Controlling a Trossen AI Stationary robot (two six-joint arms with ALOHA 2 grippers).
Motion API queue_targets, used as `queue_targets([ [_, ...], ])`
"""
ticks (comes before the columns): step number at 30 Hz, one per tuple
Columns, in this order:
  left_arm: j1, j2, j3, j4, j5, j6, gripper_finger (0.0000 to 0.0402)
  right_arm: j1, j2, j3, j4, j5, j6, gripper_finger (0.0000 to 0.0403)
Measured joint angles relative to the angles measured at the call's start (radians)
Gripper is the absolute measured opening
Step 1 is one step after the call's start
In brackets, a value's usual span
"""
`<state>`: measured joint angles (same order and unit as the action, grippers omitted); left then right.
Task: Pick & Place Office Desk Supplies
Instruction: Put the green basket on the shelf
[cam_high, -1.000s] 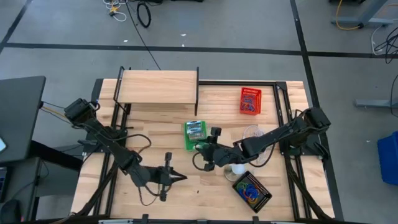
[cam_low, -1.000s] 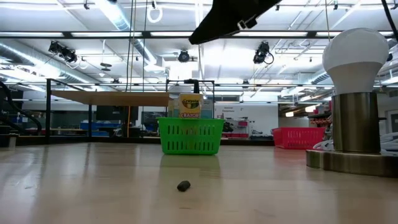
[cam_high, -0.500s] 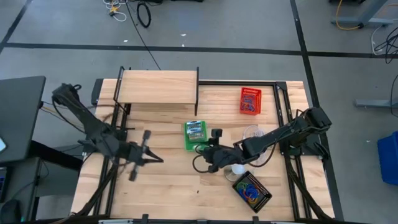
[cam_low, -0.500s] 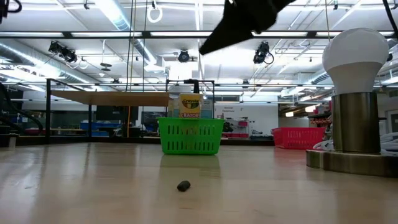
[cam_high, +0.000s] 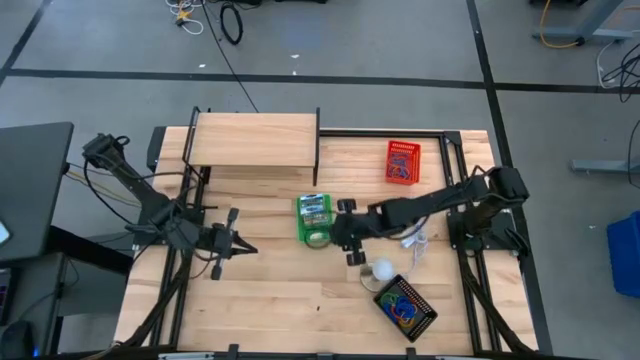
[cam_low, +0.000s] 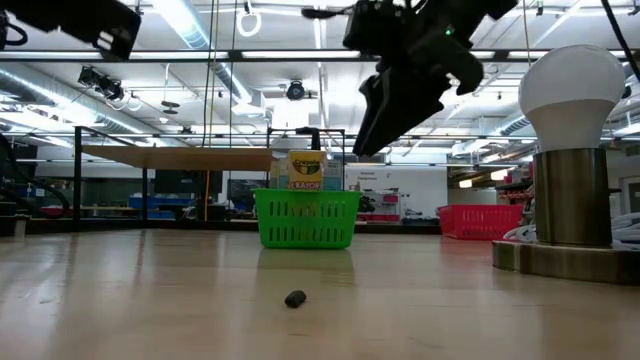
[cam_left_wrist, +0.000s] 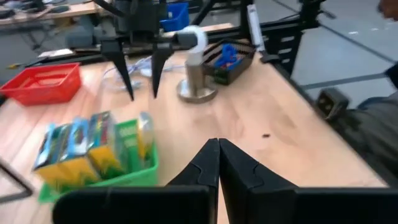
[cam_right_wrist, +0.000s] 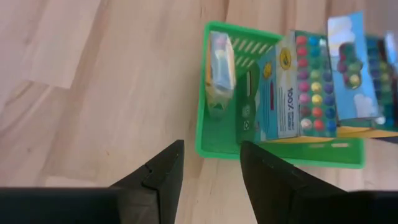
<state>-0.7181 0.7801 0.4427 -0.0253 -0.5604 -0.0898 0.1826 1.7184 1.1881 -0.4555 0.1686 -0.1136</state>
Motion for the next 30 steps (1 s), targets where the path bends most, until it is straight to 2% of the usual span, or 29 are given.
queue_targets([
  [4, -0.002, -0.041, -0.051, 0.010, -0.086, -0.007, 0.0009, -0.059, 0.000, 0.001, -0.002, -0.096, -0.039, 0.0165],
  [8, -0.002, -0.129, -0.084, 0.001, -0.120, 0.016, 0.0009, -0.079, 0.006, 0.035, -0.012, -0.141, -0.088, 0.0165],
  [13, -0.002, -0.243, -0.090, -0.063, -0.127, 0.031, 0.0009, -0.080, 0.064, 0.134, -0.126, -0.153, -0.135, 0.0165],
  [19, -0.002, -0.363, -0.090, -0.196, -0.250, 0.001, 0.0009, -0.080, 0.142, 0.163, -0.180, -0.173, -0.163, 0.0165],
  [23, -0.002, -0.421, -0.090, -0.258, -0.319, -0.035, 0.0009, -0.085, 0.177, 0.163, -0.158, -0.173, -0.171, 0.0165],
  [30, -0.002, -0.475, -0.090, -0.278, -0.331, -0.005, 0.0009, -0.087, 0.229, 0.164, -0.068, -0.181, -0.180, 0.0165],
])
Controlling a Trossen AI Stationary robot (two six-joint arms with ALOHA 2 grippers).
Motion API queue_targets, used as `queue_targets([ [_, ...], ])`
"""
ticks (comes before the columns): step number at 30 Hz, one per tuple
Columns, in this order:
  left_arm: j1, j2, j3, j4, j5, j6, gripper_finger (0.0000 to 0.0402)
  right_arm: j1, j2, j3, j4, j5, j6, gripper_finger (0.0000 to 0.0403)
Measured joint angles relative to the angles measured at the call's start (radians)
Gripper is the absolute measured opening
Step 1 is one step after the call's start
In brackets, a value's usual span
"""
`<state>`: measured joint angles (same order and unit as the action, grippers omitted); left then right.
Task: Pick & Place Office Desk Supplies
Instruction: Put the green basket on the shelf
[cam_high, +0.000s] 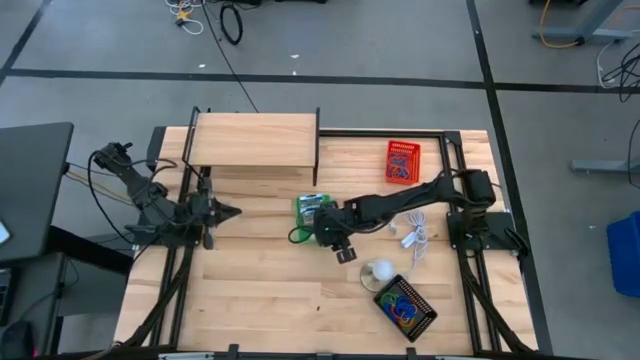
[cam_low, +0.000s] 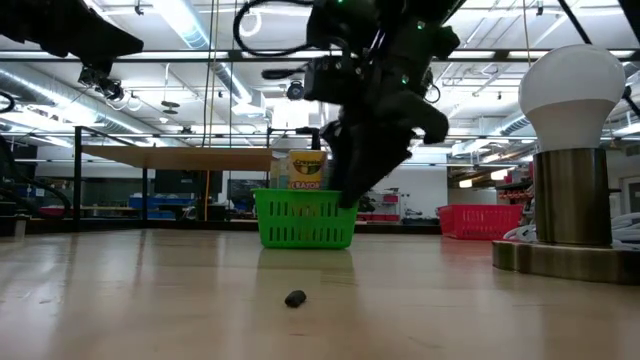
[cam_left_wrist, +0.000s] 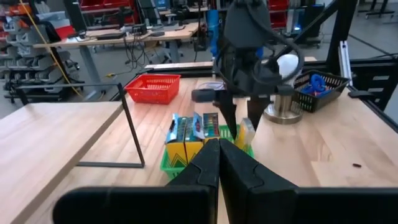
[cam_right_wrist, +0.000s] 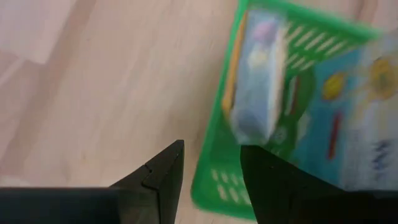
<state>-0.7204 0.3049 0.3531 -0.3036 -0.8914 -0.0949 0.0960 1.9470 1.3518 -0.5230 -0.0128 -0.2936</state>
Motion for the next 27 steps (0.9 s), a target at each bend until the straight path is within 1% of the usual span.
queue_targets([
  [8, 0.000, -0.006, 0.000, 0.009, -0.002, 0.011, 0.0009, 0.004, 0.073, 0.004, 0.066, 0.003, -0.004, 0.0163],
  [10, 0.000, -0.006, 0.000, 0.009, -0.003, 0.010, 0.0009, 0.008, 0.085, -0.001, 0.076, 0.027, -0.013, 0.0155],
  [13, 0.000, -0.006, 0.000, 0.009, -0.003, 0.009, 0.0009, 0.009, 0.085, -0.001, 0.102, 0.031, -0.010, 0.0124],
  [15, 0.000, -0.006, 0.000, 0.008, -0.003, 0.009, 0.0009, 0.013, 0.085, -0.001, 0.106, 0.029, -0.010, 0.0090],
  [18, 0.000, -0.006, 0.000, 0.007, -0.003, 0.009, 0.0009, 0.020, 0.085, -0.001, 0.102, 0.039, -0.009, 0.0025],
  [19, 0.000, -0.006, 0.000, 0.008, -0.003, 0.009, 0.0009, 0.024, 0.084, -0.001, 0.100, 0.042, -0.011, 0.0014],
  [24, 0.000, -0.006, 0.000, 0.008, -0.003, 0.009, 0.0009, 0.059, 0.084, -0.001, 0.103, 0.067, -0.029, 0.0006],
  [27, 0.000, -0.006, 0.000, 0.008, -0.003, 0.009, 0.0009, 0.084, 0.084, 0.003, 0.100, 0.108, -0.034, 0.0005],
])
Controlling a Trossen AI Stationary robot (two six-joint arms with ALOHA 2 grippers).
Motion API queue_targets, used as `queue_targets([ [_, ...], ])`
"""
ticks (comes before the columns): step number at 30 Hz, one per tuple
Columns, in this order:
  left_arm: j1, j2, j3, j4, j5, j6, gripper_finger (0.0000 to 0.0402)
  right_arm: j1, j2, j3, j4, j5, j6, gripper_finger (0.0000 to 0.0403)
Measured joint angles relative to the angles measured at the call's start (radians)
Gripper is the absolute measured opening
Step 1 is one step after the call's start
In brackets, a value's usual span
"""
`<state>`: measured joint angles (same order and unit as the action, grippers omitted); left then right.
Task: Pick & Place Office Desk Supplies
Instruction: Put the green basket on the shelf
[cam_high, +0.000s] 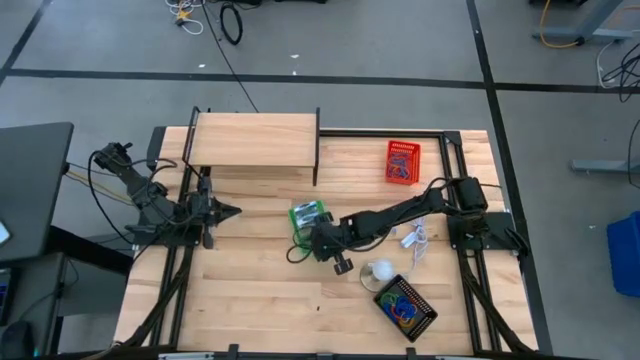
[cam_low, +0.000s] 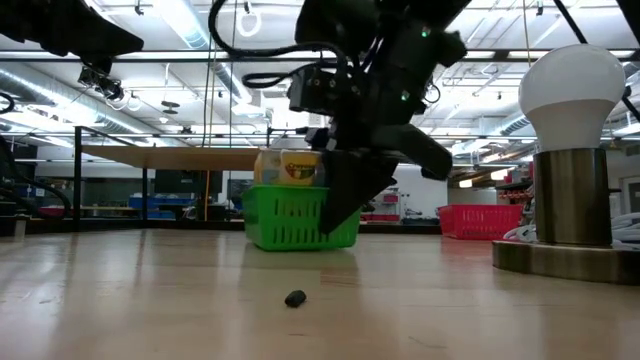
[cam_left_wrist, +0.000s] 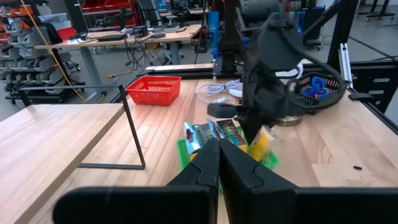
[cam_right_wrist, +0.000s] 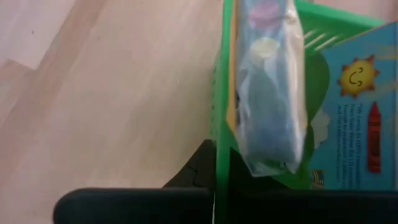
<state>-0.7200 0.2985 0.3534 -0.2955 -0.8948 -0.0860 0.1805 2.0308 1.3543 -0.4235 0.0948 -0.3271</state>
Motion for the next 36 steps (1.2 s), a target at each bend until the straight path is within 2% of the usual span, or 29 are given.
queue_targets([
  [6, 0.000, 0.000, 0.000, 0.000, 0.000, 0.000, 0.0009, 0.041, 0.000, 0.092, -0.108, 0.061, 0.000, 0.0003],
  [17, 0.000, 0.000, 0.000, 0.000, -0.002, 0.004, 0.0009, 0.045, -0.001, 0.366, -0.340, 0.166, -0.031, 0.0001],
  [21, 0.000, 0.000, 0.000, 0.035, -0.014, 0.041, 0.0009, 0.007, -0.002, 0.435, -0.401, 0.203, -0.068, 0.0001],
  [30, 0.000, 0.000, 0.038, 0.057, -0.015, 0.117, 0.0009, -0.138, -0.002, 0.521, -0.427, 0.210, -0.186, 0.0000],
  [36, 0.000, 0.000, 0.052, 0.056, -0.014, 0.147, 0.0009, -0.246, -0.002, 0.572, -0.369, 0.157, -0.258, 0.0000],
])
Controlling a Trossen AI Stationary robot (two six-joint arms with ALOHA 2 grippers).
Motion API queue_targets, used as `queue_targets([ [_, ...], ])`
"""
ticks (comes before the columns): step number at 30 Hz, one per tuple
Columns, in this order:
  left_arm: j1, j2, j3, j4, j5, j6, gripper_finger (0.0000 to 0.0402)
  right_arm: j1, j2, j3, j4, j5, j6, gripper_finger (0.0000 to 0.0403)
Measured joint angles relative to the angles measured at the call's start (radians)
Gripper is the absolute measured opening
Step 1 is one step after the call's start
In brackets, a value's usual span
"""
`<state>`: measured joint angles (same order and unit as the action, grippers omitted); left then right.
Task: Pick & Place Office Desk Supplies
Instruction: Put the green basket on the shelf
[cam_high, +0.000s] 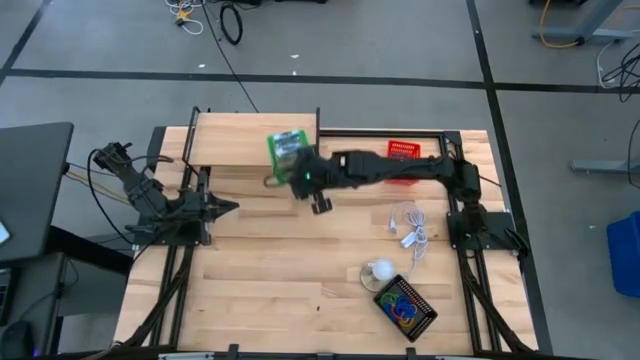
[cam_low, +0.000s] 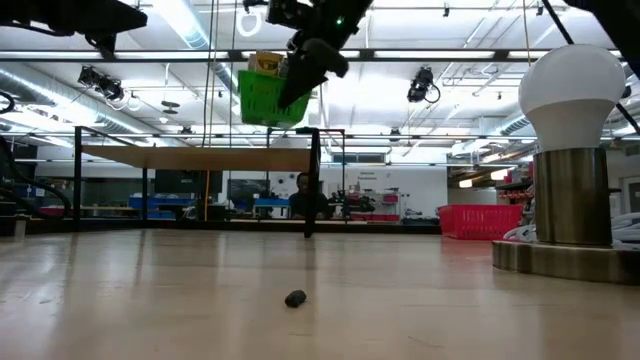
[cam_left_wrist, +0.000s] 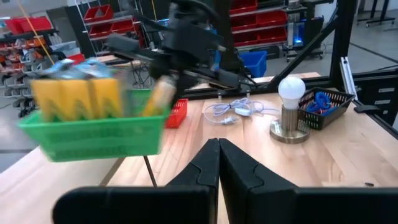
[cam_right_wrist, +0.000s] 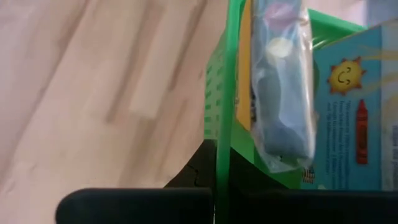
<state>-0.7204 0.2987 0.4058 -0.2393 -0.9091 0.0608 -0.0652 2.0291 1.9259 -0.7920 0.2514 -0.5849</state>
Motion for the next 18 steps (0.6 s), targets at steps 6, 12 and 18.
queue_targets([
  [6, 0.000, 0.000, 0.021, 0.000, 0.000, 0.024, 0.0009, -0.089, 0.062, 0.102, 0.047, -0.108, -0.042, 0.0000],
  [12, 0.000, 0.000, 0.040, -0.002, 0.000, 0.053, 0.0009, -0.144, 0.198, 0.292, -0.021, -0.180, -0.069, 0.0000],
  [18, 0.000, 0.000, 0.045, -0.002, 0.001, 0.056, 0.0009, -0.179, 0.306, 0.430, -0.115, -0.176, -0.110, 0.0000],
])
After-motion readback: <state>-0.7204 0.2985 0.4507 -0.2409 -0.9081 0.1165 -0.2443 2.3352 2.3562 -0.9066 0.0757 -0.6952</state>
